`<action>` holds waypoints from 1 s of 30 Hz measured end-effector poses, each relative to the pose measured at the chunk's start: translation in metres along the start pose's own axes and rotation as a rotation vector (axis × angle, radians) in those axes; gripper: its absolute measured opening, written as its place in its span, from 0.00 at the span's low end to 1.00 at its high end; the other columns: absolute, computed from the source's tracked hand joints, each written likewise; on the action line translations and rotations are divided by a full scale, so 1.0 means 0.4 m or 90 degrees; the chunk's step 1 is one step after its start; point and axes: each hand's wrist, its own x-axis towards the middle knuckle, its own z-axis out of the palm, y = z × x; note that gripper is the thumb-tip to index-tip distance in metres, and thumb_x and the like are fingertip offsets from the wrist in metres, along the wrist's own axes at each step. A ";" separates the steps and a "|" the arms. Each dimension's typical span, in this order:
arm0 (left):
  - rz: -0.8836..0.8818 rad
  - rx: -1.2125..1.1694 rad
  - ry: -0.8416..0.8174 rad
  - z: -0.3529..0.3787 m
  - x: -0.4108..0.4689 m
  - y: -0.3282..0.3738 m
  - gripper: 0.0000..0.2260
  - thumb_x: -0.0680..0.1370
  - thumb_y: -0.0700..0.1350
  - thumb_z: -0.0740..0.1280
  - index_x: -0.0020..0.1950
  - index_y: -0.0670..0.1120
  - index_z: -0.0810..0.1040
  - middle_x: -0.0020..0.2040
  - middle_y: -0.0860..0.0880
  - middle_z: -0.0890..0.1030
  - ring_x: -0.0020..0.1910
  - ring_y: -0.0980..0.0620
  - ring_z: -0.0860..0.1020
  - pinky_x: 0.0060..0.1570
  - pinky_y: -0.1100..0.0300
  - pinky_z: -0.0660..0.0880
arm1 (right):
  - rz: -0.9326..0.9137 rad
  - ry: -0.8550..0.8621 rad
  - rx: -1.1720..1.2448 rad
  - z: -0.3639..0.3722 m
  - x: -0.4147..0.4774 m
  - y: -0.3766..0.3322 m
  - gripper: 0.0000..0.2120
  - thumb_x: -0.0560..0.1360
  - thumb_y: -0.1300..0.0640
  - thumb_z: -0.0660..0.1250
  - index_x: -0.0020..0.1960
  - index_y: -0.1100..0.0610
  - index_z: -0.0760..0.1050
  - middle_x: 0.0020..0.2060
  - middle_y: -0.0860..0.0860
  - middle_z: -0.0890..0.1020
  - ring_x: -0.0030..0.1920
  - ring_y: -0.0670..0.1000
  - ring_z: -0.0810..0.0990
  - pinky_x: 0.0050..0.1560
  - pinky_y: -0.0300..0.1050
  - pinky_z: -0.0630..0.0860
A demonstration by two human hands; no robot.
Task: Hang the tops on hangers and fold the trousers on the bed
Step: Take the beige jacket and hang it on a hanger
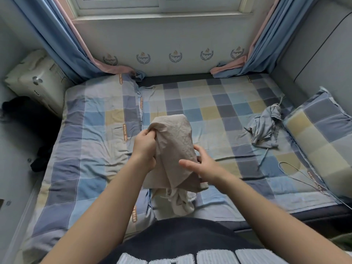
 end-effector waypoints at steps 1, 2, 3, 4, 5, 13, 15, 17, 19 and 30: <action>-0.001 0.012 -0.024 0.003 -0.003 0.004 0.10 0.85 0.43 0.60 0.54 0.45 0.81 0.52 0.43 0.85 0.53 0.46 0.83 0.54 0.50 0.81 | -0.022 0.024 -0.003 0.013 0.013 0.007 0.39 0.68 0.42 0.78 0.73 0.48 0.64 0.60 0.48 0.80 0.56 0.48 0.82 0.47 0.41 0.79; 0.005 0.024 -0.036 0.005 -0.003 0.005 0.10 0.85 0.43 0.60 0.54 0.44 0.81 0.52 0.43 0.86 0.52 0.46 0.83 0.53 0.51 0.81 | -0.048 0.068 -0.023 0.016 0.028 0.006 0.28 0.72 0.49 0.76 0.68 0.52 0.70 0.56 0.52 0.82 0.53 0.50 0.83 0.45 0.41 0.79; 0.015 0.037 -0.035 0.003 -0.001 0.005 0.10 0.85 0.43 0.60 0.54 0.43 0.81 0.52 0.42 0.85 0.51 0.46 0.83 0.53 0.51 0.80 | -0.078 0.127 -0.072 0.012 0.041 -0.003 0.17 0.75 0.56 0.73 0.62 0.56 0.75 0.52 0.56 0.83 0.50 0.53 0.83 0.45 0.44 0.79; 0.030 0.054 -0.022 -0.003 0.003 0.006 0.10 0.85 0.43 0.60 0.53 0.43 0.80 0.50 0.42 0.84 0.49 0.47 0.81 0.52 0.51 0.79 | -0.109 0.180 -0.125 0.002 0.050 -0.013 0.08 0.76 0.60 0.70 0.55 0.60 0.78 0.47 0.58 0.84 0.48 0.57 0.83 0.45 0.48 0.78; 0.047 0.077 -0.005 -0.011 0.008 0.007 0.10 0.85 0.44 0.61 0.50 0.43 0.80 0.47 0.43 0.82 0.46 0.47 0.79 0.48 0.52 0.78 | -0.140 0.215 -0.166 -0.012 0.052 -0.029 0.03 0.77 0.62 0.67 0.49 0.61 0.78 0.42 0.58 0.83 0.46 0.59 0.82 0.45 0.51 0.77; 0.213 0.206 -0.146 -0.022 -0.041 -0.034 0.07 0.81 0.53 0.67 0.55 0.51 0.79 0.53 0.50 0.83 0.54 0.51 0.82 0.49 0.62 0.76 | -0.127 0.214 0.012 -0.068 0.040 -0.201 0.10 0.82 0.58 0.64 0.45 0.62 0.76 0.38 0.57 0.76 0.40 0.55 0.75 0.44 0.53 0.74; 0.198 0.226 -0.264 -0.003 -0.075 -0.060 0.16 0.75 0.59 0.72 0.57 0.52 0.78 0.54 0.50 0.84 0.54 0.50 0.82 0.52 0.57 0.78 | -0.103 0.180 0.104 -0.060 0.034 -0.222 0.09 0.82 0.58 0.63 0.50 0.64 0.77 0.42 0.60 0.77 0.43 0.58 0.78 0.49 0.60 0.80; 0.215 0.267 -0.328 0.025 -0.095 -0.084 0.26 0.68 0.59 0.76 0.63 0.52 0.76 0.57 0.52 0.83 0.57 0.54 0.81 0.55 0.61 0.78 | -0.078 0.116 0.225 -0.050 0.023 -0.237 0.09 0.83 0.60 0.61 0.56 0.66 0.75 0.44 0.62 0.79 0.41 0.59 0.83 0.42 0.57 0.84; 0.234 0.302 -0.296 0.053 -0.097 -0.108 0.26 0.67 0.52 0.76 0.63 0.51 0.75 0.56 0.53 0.82 0.57 0.55 0.80 0.53 0.63 0.78 | -0.059 0.070 0.314 -0.044 0.017 -0.249 0.07 0.83 0.61 0.61 0.56 0.65 0.73 0.42 0.62 0.81 0.38 0.58 0.85 0.37 0.53 0.84; 0.140 0.176 -0.078 -0.011 0.005 -0.013 0.15 0.79 0.30 0.57 0.45 0.46 0.79 0.38 0.51 0.81 0.37 0.56 0.79 0.39 0.56 0.76 | -0.125 0.033 0.385 -0.117 0.054 -0.174 0.12 0.79 0.51 0.67 0.61 0.52 0.75 0.57 0.50 0.84 0.60 0.52 0.82 0.57 0.53 0.80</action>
